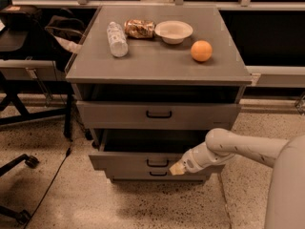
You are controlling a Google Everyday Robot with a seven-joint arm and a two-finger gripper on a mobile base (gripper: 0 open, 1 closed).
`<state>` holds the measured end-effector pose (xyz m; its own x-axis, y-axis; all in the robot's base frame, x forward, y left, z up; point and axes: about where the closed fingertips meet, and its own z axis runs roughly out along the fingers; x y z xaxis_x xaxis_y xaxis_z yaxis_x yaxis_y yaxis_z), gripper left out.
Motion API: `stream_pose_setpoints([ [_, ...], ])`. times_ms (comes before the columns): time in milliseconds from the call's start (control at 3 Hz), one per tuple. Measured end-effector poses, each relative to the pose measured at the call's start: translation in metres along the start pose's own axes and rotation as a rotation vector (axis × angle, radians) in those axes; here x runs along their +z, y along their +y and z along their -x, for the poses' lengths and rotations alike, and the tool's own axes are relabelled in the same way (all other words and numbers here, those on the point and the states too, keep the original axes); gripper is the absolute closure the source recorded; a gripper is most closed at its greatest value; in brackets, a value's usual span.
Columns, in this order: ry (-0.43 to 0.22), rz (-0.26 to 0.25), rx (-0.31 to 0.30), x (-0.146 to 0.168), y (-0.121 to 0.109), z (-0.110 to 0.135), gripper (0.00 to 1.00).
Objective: Close middle drawer
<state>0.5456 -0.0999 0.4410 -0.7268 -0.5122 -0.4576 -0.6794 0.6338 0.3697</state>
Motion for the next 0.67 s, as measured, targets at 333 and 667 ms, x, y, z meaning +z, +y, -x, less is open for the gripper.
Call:
stream_pose_setpoints([
  [333, 0.000, 0.000, 0.000, 0.000, 0.000, 0.000, 1.00],
  [667, -0.027, -0.020, 0.029, 0.010, -0.018, 0.016, 1.00],
])
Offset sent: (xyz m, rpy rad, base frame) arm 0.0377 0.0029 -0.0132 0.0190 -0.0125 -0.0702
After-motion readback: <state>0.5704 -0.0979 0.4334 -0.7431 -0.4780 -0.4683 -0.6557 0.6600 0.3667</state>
